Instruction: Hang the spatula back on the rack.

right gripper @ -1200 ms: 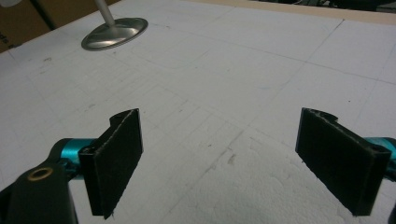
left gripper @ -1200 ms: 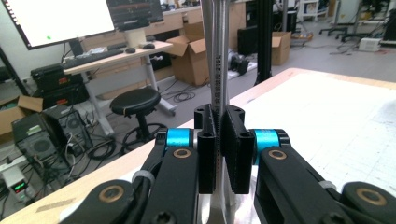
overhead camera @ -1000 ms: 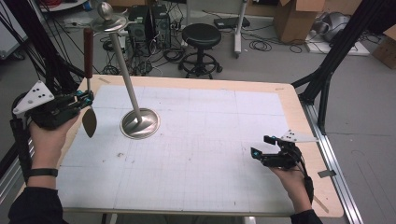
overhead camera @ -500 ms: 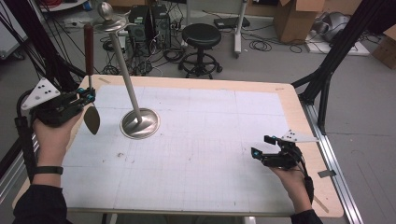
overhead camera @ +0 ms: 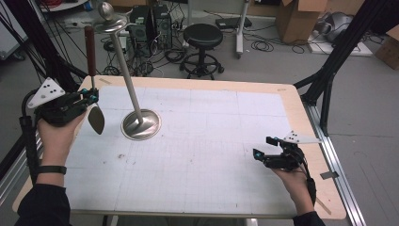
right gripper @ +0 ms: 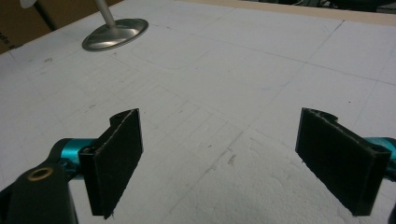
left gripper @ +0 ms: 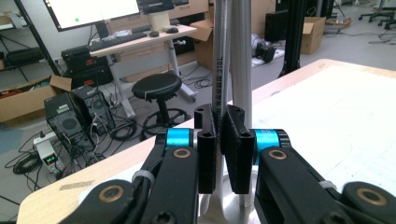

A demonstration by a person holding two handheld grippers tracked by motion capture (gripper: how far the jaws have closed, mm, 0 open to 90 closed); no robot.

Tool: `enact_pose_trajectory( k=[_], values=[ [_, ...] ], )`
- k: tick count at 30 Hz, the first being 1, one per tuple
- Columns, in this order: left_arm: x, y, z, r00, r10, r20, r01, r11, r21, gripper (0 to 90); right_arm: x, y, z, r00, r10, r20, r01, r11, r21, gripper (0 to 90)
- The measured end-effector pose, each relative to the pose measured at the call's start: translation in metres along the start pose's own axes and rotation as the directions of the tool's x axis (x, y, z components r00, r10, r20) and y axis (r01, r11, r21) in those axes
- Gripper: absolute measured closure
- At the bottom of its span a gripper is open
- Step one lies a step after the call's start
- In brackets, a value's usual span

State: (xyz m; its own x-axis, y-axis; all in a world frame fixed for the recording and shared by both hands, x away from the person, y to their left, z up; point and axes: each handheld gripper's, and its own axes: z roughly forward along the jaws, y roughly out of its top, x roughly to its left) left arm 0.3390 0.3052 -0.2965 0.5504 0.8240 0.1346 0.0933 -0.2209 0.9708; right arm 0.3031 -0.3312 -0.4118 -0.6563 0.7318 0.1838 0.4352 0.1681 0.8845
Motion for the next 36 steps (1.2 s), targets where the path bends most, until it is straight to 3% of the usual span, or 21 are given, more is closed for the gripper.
enact_pose_trajectory(
  k=[18, 21, 24, 27, 32, 36],
  values=[
    [-0.004, 0.002, 0.007, 0.9999, 0.006, 0.014, -0.006, 0.9998, 0.021, 82.2, 0.000, 0.000, 0.000, 1.0000, -0.004, -0.001, 0.004, 1.000, 0.001, 14.1],
    [-0.004, 0.002, 0.008, 0.9997, -0.008, 0.023, 0.007, 0.9998, 0.019, 75.5, 0.000, 0.000, 0.000, 1.0000, -0.005, 0.000, 0.005, 1.000, 0.001, 14.1],
    [-0.005, 0.002, 0.008, 0.9997, 0.001, 0.023, -0.001, 0.9999, 0.012, 75.1, 0.000, 0.000, 0.000, 1.0000, -0.006, -0.001, 0.006, 1.000, 0.000, 14.1],
    [-0.005, 0.002, 0.006, 0.9994, -0.028, 0.019, 0.028, 0.9996, 0.009, 63.7, 0.000, 0.000, 0.001, 1.0000, -0.007, -0.001, 0.007, 1.000, 0.002, 14.1],
    [-0.005, 0.003, -0.005, 0.9974, -0.052, 0.051, 0.053, 0.9980, -0.034, 43.1, 0.000, 0.000, 0.000, 1.0000, -0.004, -0.002, 0.004, 1.000, -0.001, 14.1],
    [-0.010, 0.000, -0.015, 0.9949, -0.055, 0.084, 0.058, 0.9974, -0.042, 34.7, 0.000, 0.000, 0.000, 1.0000, -0.005, -0.003, 0.005, 1.000, -0.002, 14.1]
  ],
)
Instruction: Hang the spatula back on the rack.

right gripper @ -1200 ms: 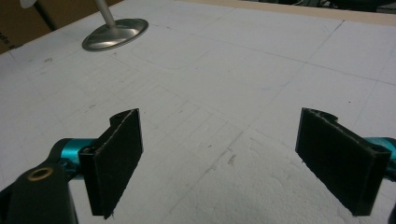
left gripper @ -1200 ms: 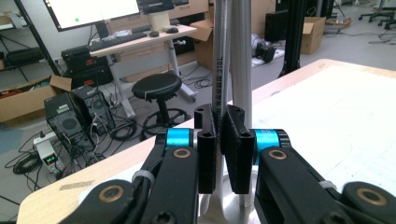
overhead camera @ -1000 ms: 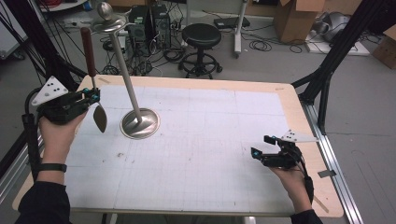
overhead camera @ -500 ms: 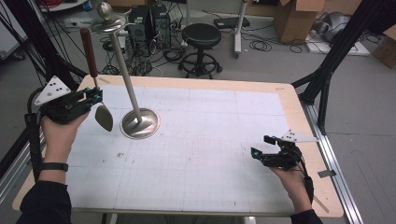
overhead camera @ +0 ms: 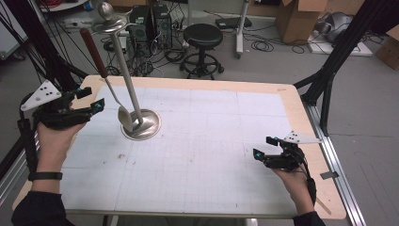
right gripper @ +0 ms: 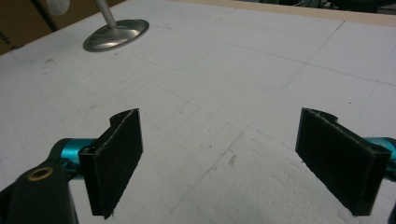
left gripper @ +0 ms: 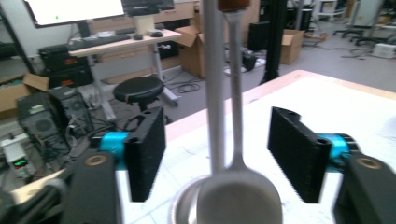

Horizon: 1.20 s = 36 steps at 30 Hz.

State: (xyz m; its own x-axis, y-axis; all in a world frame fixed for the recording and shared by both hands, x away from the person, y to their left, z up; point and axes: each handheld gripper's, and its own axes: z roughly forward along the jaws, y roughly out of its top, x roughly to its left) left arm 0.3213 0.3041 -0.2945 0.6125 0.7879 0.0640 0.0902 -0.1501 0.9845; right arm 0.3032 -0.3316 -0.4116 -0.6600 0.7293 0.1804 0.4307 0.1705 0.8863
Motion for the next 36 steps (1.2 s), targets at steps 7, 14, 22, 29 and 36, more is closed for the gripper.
enact_pose_trajectory(
  k=[7, 14, 22, 29, 36],
  values=[
    [-0.015, -0.009, -0.015, 0.9978, -0.006, 0.066, 0.007, 0.9998, -0.016, 28.1, 0.000, 0.000, 0.000, 1.0000, 0.002, 0.001, -0.002, 1.000, 0.001, 14.1],
    [-0.035, -0.031, -0.021, 0.9922, -0.007, 0.124, 0.007, 1.0000, 0.000, 23.7, 0.001, 0.000, 0.001, 1.0000, 0.001, 0.000, -0.001, 1.000, 0.006, 14.1],
    [-0.060, -0.061, -0.015, 0.9860, -0.005, 0.167, 0.001, 0.9997, 0.024, 20.4, 0.003, 0.000, 0.000, 1.0000, -0.008, -0.006, 0.008, 1.000, 0.002, 14.0],
    [-0.069, -0.086, -0.011, 0.9847, -0.020, 0.173, 0.018, 0.9997, 0.015, 19.7, 0.004, -0.001, 0.002, 0.9998, -0.018, -0.007, 0.018, 1.000, 0.012, 14.0],
    [-0.073, -0.097, -0.009, 0.9845, -0.022, 0.174, 0.019, 0.9997, 0.018, 19.6, 0.005, -0.002, 0.005, 0.9995, -0.032, 0.006, 0.032, 0.999, 0.035, 14.0]
  ],
)
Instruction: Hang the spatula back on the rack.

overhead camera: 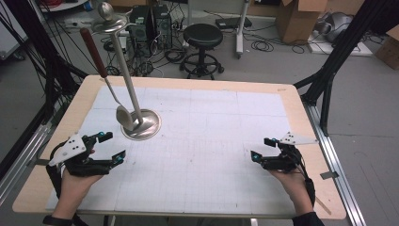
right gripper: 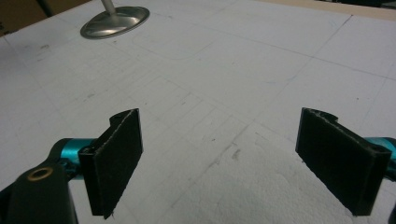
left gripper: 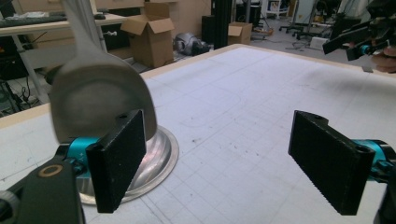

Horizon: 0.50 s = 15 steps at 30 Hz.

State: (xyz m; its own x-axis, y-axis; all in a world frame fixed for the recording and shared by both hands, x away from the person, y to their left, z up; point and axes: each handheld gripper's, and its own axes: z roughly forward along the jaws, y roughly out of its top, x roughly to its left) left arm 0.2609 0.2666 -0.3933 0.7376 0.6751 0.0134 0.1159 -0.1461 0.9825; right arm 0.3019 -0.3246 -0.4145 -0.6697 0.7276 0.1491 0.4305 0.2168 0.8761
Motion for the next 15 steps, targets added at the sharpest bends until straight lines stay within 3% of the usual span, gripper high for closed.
enact_pose_trajectory(
  k=[15],
  values=[
    [0.0001, -0.0030, -0.0020, 0.9999, -0.005, -0.015, 0.004, 1.0000, -0.008, 19.8, 0.0027, -0.0003, -0.0001, 0.9999, -0.014, 0.004, 0.014, 1.000, 0.004, 14.0]
  ],
)
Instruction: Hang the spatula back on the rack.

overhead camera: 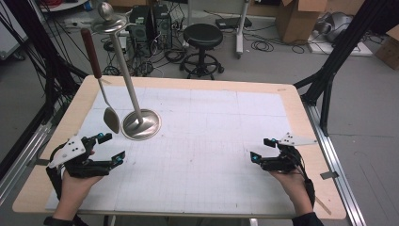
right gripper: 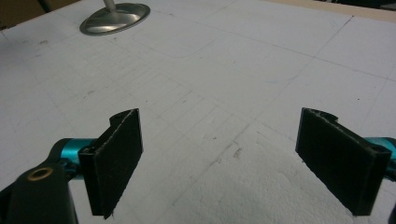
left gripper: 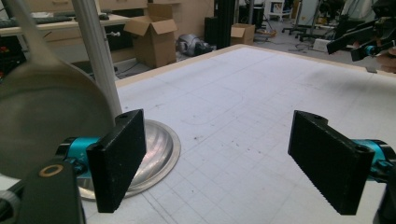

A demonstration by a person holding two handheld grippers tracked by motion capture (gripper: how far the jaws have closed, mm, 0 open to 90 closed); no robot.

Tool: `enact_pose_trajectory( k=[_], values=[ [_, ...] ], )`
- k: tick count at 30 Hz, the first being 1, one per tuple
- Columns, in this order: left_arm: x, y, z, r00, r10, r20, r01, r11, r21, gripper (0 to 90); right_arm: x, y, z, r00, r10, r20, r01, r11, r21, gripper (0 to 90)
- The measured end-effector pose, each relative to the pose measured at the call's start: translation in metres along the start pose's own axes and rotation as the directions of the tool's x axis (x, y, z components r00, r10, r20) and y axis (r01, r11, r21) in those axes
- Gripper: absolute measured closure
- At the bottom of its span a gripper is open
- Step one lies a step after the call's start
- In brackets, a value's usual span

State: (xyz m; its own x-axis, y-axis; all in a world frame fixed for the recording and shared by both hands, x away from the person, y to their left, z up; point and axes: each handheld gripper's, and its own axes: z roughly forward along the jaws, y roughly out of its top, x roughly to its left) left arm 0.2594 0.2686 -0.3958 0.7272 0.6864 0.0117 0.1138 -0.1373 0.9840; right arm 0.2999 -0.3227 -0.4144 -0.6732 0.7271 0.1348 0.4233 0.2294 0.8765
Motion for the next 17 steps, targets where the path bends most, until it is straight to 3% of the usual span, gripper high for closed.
enact_pose_trajectory(
  k=[17],
  values=[
    [-0.0011, 0.0009, -0.0006, 1.0000, 0.002, 0.004, -0.002, 1.0000, -0.005, 20.5, 0.0003, 0.0003, -0.0005, 1.0000, -0.003, 0.001, 0.003, 1.000, -0.001, 14.0]
  ],
)
